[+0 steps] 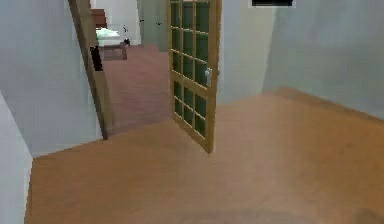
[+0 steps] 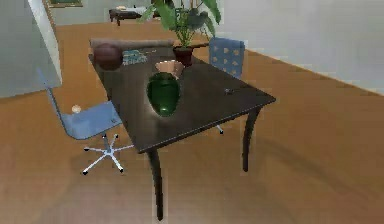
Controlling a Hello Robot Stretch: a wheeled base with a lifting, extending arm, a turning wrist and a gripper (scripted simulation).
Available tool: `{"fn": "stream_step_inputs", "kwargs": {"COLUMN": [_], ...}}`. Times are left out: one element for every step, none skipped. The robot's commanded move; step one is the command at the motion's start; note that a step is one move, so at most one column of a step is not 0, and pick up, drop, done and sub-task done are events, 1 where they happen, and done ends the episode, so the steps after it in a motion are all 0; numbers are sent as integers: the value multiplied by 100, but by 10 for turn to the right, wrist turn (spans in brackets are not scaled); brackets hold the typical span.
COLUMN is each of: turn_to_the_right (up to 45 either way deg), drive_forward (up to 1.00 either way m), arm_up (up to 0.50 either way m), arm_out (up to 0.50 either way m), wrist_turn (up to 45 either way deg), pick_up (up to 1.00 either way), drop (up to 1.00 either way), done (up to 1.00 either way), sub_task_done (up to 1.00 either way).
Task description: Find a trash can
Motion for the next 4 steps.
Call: {"fn": "stream_step_inputs", "kwargs": {"turn_to_the_right": [0,30,0,-390], "drive_forward": [100,0,30,0], "arm_up": [0,0,0,0], "arm_out": [0,0,0,0], "wrist_turn": [0,0,0,0], "pick_up": [0,0,0,0], "drop": [0,0,0,0], "done": [0,0,0,0], "sub_task_done": [0,0,0,0]}}
